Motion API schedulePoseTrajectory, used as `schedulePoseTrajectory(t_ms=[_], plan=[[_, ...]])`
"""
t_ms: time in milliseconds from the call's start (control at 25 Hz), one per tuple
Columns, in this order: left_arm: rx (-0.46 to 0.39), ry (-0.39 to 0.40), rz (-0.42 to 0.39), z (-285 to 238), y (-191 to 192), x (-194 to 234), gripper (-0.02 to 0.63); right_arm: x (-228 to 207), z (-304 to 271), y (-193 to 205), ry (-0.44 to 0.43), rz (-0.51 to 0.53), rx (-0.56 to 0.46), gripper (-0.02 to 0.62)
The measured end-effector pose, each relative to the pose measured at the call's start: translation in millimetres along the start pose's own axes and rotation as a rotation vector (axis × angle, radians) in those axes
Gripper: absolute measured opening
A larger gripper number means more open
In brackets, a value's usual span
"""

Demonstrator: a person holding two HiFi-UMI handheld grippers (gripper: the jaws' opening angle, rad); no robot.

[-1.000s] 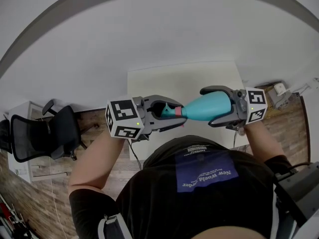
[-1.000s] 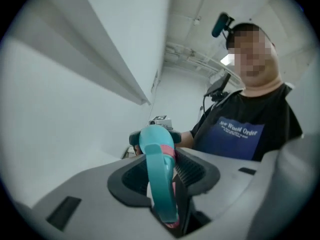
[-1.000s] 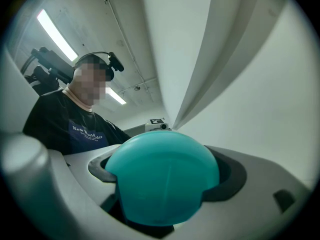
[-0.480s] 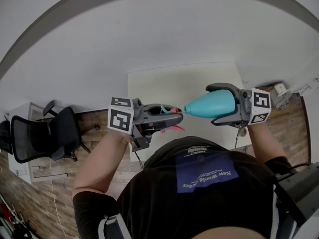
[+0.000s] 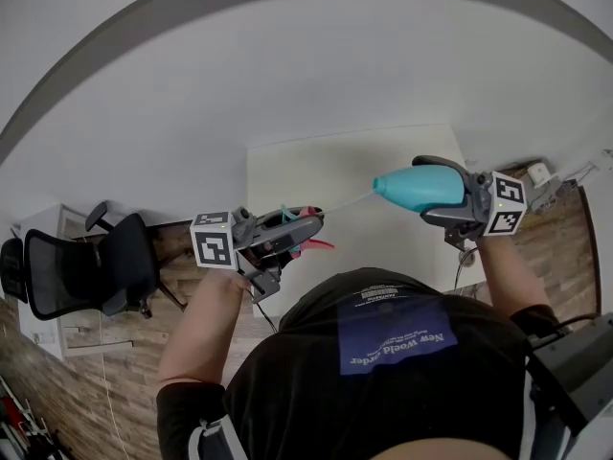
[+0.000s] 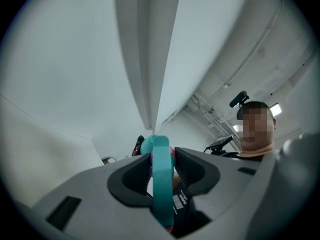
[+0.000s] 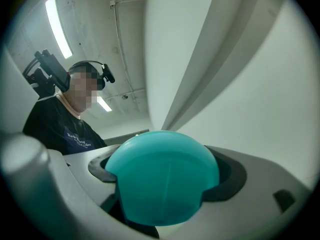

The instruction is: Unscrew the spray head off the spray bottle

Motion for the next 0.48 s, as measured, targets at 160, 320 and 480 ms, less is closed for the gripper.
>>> schedulePoseTrajectory(t_ms=[160,320,480], plan=[[-0.108,-0.027,-0.014,18.6,-4.7,6.4,0.153,-9.8,9.7,-0.6,0.064,-0.023,-0.038,0.452],[-0.188,-0.05,-0.04,34.0,-11.5,13.4,0.153,-17.6,12.0,-2.5,0.115,-0.037,-0.062,0.452],[-0.296,-0.059,-0.078,44.8,-17.7,16.3,0.153,-22.0,13.4,-1.3,0.15,-0.052,-0.081,0.453]])
Point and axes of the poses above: the fingertips, and each gripper's own axes: z backward along the fingers, x to its left, y out of its underside, the point moved 5 cm from there along z, backward along the fingers, and after that the axes turned 3 degrees about -x, right-handed, at the moved point
